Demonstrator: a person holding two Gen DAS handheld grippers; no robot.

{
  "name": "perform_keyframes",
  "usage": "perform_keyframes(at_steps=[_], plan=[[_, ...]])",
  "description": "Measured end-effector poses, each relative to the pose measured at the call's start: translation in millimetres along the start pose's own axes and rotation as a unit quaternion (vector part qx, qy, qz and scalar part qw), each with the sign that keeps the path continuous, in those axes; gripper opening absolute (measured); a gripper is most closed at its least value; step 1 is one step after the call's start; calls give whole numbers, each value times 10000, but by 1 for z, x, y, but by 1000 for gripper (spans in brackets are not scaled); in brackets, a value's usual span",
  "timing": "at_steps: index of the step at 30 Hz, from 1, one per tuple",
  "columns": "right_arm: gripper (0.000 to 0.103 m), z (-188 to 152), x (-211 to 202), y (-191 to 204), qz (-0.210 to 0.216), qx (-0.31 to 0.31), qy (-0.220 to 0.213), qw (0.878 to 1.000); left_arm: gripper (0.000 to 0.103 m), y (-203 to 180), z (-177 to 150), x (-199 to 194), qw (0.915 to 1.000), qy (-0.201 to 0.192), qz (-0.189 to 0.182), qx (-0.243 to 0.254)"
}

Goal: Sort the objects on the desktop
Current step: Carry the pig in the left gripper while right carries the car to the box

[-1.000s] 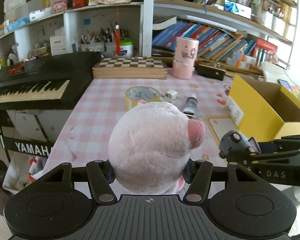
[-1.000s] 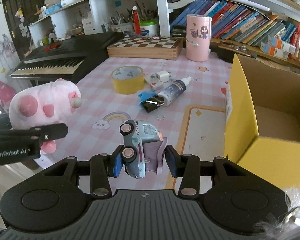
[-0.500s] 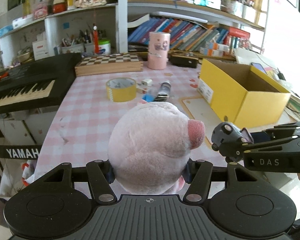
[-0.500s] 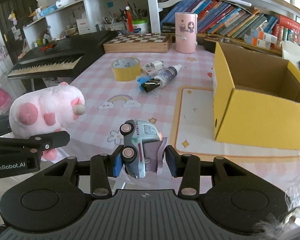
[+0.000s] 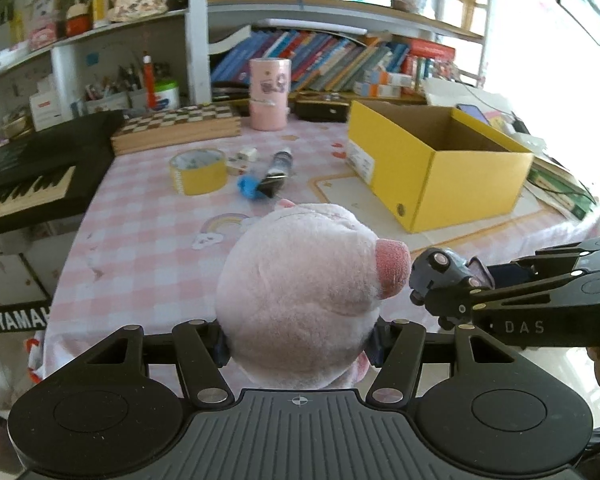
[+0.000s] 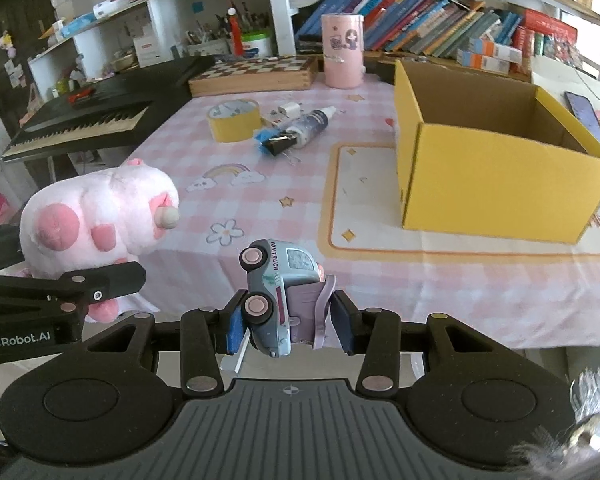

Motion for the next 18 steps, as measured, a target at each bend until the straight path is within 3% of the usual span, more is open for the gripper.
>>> perform_keyframes(at_steps=[18], plan=[[41, -33, -45, -44, -956, 726, -37, 9928, 59, -59, -2, 13, 9917, 105, -1112, 642]])
Point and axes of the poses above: each gripper's, at about its wrist camera, not at the fingertips, and x roughly the way its jaws point, y to its left, z to its top, the point moved 4 cm from there along x, roughly the way its jaws point, and after that the axes turned 12 degrees about -y, right-handed, at the moved point
